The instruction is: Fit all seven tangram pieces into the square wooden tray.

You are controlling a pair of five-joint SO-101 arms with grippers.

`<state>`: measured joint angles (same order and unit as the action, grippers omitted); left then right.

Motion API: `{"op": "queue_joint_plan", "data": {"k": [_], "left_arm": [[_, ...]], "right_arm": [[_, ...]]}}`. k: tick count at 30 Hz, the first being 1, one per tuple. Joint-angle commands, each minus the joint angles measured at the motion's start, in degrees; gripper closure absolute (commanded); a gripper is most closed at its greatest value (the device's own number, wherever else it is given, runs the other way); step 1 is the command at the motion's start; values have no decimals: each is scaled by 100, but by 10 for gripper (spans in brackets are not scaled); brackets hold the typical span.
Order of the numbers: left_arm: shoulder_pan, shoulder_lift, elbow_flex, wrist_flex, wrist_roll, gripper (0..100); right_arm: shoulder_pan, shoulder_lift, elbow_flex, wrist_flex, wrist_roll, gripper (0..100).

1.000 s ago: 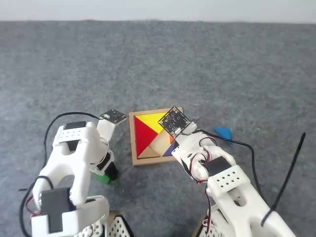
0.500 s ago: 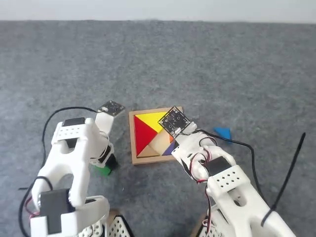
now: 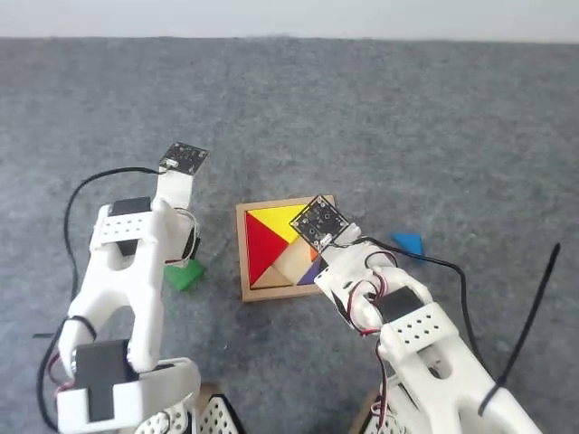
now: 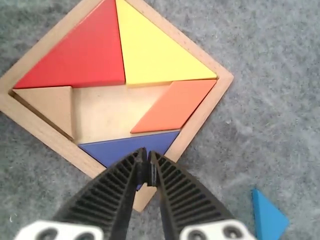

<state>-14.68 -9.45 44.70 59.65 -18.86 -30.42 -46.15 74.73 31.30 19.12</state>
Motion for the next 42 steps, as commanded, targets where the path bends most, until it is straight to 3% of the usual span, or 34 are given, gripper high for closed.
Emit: {"op": "queue_joint_plan", "data": {"k": [1, 8, 11, 15, 20, 23, 30, 34, 38, 42], "left_arm": [[9, -44, -426, 413, 44, 897], [-53, -53, -1385, 2198, -1134, 818], [-114, -378, -1420, 2558, -1574, 816], [-123, -1688, -690, 2453, -1855, 814], [-97, -3631, 901, 1398, -1864, 733], [-88, -4070, 1569, 1116, -2013, 712], [-88, -2892, 1437, 1046, -2013, 713], [-132, -1890, 1262, 466, -2075, 713], [-105, -1125, 1086, 114, -2549, 713], [-193, -554, 514, 132, -2585, 713]], "right_arm": [[110, 4, -343, -136, -35, 989], [110, 4, -352, -92, -35, 989], [110, 4, -352, -92, -35, 989], [110, 4, -343, -92, -35, 989], [119, 4, -343, -84, -35, 989], [119, 4, -343, -75, -35, 989], [110, 13, -422, 40, -44, 988], [110, 48, -413, 4, -44, 989], [119, 57, -413, -4, -44, 989], [119, 57, -413, -4, -44, 989]]}}
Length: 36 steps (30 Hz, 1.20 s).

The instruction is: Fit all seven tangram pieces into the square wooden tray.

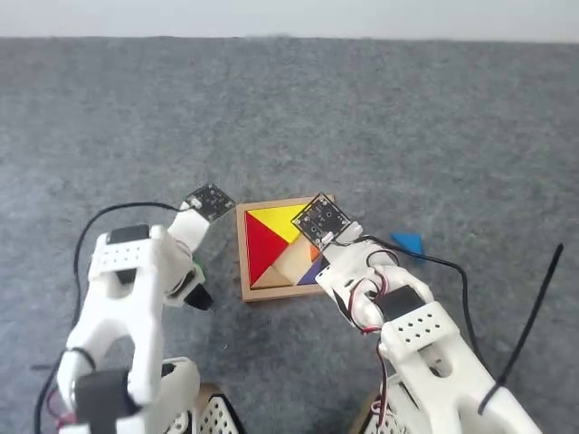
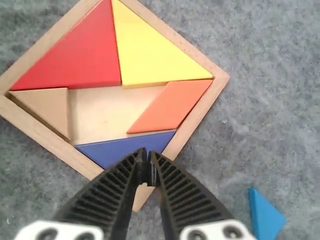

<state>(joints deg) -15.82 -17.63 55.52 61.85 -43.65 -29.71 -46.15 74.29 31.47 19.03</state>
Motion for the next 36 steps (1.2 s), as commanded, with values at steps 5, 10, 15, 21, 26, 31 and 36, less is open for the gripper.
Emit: {"op": "queue_joint_plan", "data": {"k": [5, 10, 15, 21, 26, 31, 36], "left_arm": [[-114, 1099, -1218, 62, -501, 714], [-114, 1574, -1587, 281, -571, 728], [-158, 1662, -1648, 316, -923, 728], [-105, 1662, -1631, 334, -958, 732], [-149, 1653, -1604, 334, -958, 795], [-105, 1512, -1402, 404, -941, 805], [-114, 844, -1332, 993, -923, 806]], "right_arm": [[48, 57, -378, -22, -35, 989], [48, 57, -378, -31, -35, 989], [48, 57, -378, -31, -35, 989], [48, 57, -378, -31, -35, 989], [48, 40, -378, -31, -35, 989], [48, 13, -369, -4, -35, 989], [48, 4, -369, -4, -35, 989]]}}
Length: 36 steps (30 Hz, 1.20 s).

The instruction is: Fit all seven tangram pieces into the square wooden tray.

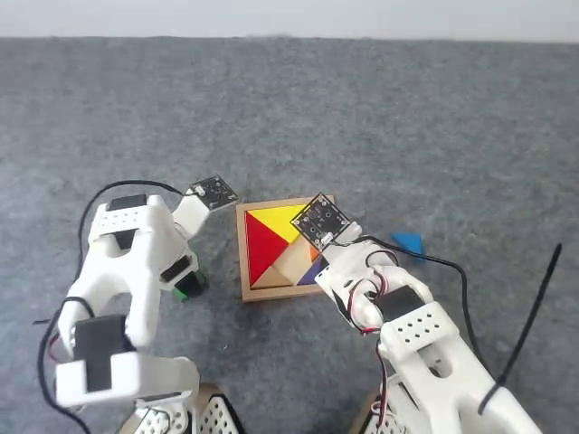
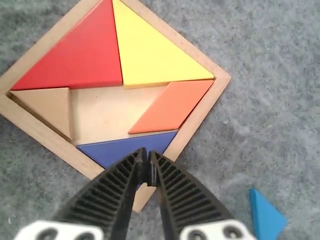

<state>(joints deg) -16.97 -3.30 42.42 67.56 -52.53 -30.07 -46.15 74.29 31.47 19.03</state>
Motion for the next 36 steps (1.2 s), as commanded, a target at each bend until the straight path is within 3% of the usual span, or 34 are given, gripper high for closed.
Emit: {"op": "queue_joint_plan", "data": {"k": [1, 11, 24, 29, 36], "left_arm": [[0, -774, -22, 571, -35, 805], [-9, -1266, 92, 703, 237, 801], [53, -1248, 1086, -536, 220, 761], [53, -747, 778, -475, 220, 764], [62, 387, -136, 237, 220, 821]], "right_arm": [[84, 4, -369, -4, -35, 989], [84, 4, -369, 4, -35, 989], [84, 4, -369, 13, -35, 989], [84, 4, -369, 13, -35, 989], [84, 4, -369, 22, -35, 989]]}}
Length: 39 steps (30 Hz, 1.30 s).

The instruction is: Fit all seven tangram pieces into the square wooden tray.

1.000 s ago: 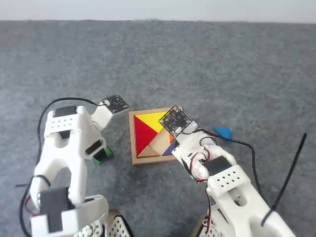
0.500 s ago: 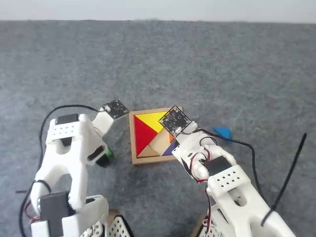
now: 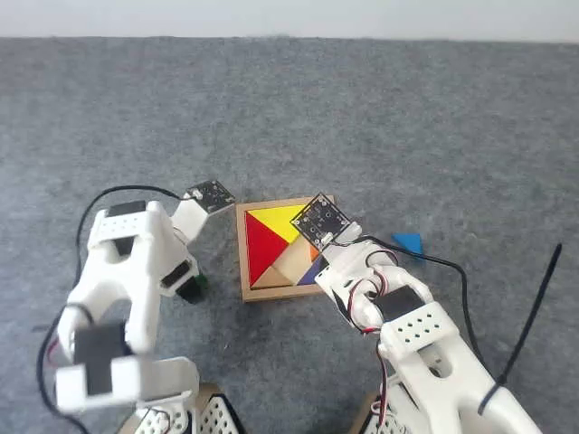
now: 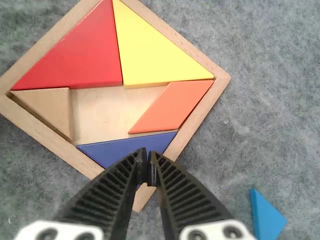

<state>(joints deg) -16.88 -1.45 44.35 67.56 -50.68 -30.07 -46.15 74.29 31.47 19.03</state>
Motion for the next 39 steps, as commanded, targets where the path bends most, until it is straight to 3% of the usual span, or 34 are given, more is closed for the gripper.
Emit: {"op": "queue_joint_plan", "data": {"k": [1, 10, 13, 20, 25, 31, 35, 39], "left_arm": [[53, 176, -330, 237, 35, 822], [53, 105, -303, 237, 53, 834], [62, 26, -286, 273, 62, 898], [360, -1495, 259, 967, 325, 913], [862, -2251, 365, 1064, 1600, 913], [1354, -1530, 277, 800, 2127, 933], [1020, -624, 31, 281, 2233, 967], [818, 18, -295, 422, 2224, 966]], "right_arm": [[84, 4, -369, 22, -35, 989], [84, 4, -369, 22, -35, 989], [84, 4, -378, 22, -35, 989], [84, 4, -387, 22, -35, 989], [84, 4, -387, 22, -26, 989], [101, 4, -387, 22, -26, 989], [312, 4, -404, 22, -26, 989], [365, -4, -448, 22, -26, 989]]}}
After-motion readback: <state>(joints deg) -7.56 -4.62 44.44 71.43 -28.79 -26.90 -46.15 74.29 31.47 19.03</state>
